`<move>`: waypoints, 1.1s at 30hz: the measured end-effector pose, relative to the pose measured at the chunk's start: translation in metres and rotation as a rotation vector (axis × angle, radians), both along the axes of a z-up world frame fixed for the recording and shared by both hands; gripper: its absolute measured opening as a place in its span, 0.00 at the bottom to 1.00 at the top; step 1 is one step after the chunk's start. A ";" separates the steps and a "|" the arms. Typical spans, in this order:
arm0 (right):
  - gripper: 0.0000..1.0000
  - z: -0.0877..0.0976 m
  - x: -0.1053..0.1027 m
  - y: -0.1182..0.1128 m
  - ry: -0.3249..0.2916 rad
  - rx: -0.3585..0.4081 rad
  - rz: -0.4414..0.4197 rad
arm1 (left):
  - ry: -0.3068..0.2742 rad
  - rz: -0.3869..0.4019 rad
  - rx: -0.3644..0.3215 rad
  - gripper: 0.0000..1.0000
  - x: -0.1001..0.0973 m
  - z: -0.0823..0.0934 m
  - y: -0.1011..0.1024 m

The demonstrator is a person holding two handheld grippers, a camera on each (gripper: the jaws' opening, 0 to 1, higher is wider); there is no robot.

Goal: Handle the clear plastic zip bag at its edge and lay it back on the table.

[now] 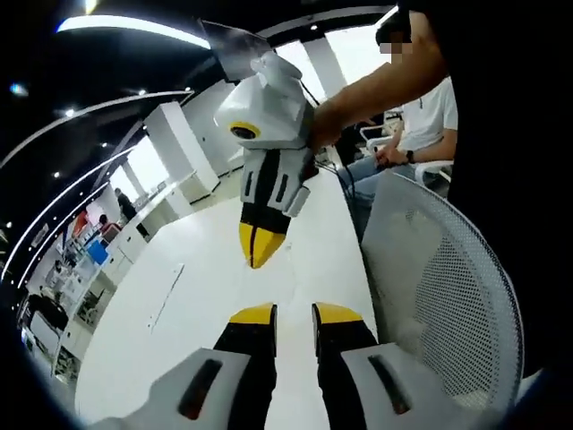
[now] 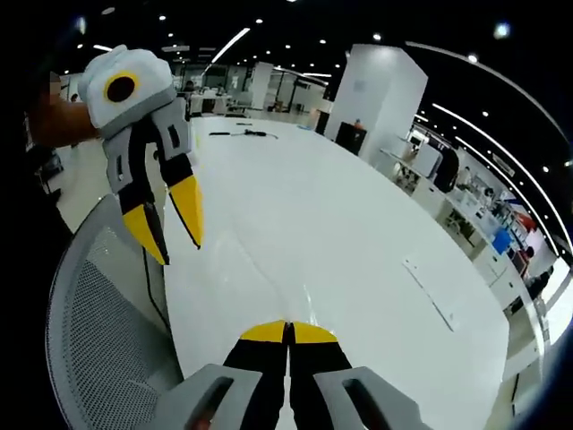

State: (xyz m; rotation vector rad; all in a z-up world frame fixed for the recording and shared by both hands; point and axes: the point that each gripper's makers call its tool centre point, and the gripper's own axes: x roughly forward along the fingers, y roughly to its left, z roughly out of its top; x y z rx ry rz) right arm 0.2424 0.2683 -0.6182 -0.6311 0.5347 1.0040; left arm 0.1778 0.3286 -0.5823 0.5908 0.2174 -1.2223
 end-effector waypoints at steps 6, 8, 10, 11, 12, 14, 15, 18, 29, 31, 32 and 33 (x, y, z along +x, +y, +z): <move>0.00 -0.003 0.014 -0.002 -0.037 -0.042 -0.009 | 0.038 0.115 -0.067 0.25 0.004 0.006 0.026; 0.00 0.000 0.022 -0.003 -0.053 -0.043 -0.019 | 0.048 0.148 -0.073 0.27 0.003 0.004 0.035; 0.00 0.001 0.027 -0.005 -0.057 -0.043 -0.028 | 0.059 0.170 -0.076 0.28 0.002 0.002 0.042; 0.00 0.002 0.029 -0.005 -0.064 -0.045 -0.032 | 0.060 0.186 -0.076 0.29 0.002 0.000 0.046; 0.00 0.003 0.032 -0.007 -0.066 -0.047 -0.036 | 0.064 0.201 -0.079 0.31 0.002 -0.001 0.050; 0.00 0.006 0.038 -0.009 -0.080 -0.050 -0.046 | 0.075 0.230 -0.087 0.33 0.001 -0.003 0.056; 0.00 0.007 0.041 -0.011 -0.083 -0.052 -0.051 | 0.083 0.245 -0.092 0.34 0.004 -0.009 0.067; 0.00 0.009 0.049 -0.016 -0.104 -0.061 -0.072 | 0.090 0.272 -0.099 0.36 0.004 -0.011 0.072; 0.00 0.001 0.065 -0.026 -0.114 -0.092 -0.127 | 0.126 0.348 -0.143 0.42 -0.005 -0.015 0.082; 0.00 -0.005 0.066 -0.024 -0.109 -0.094 -0.126 | 0.127 0.365 -0.152 0.44 -0.006 -0.015 0.086; 0.00 -0.008 0.067 -0.023 -0.113 -0.099 -0.124 | 0.128 0.372 -0.155 0.45 -0.007 -0.016 0.087; 0.00 -0.013 0.067 -0.021 -0.105 -0.100 -0.122 | 0.136 0.383 -0.164 0.46 -0.007 -0.017 0.090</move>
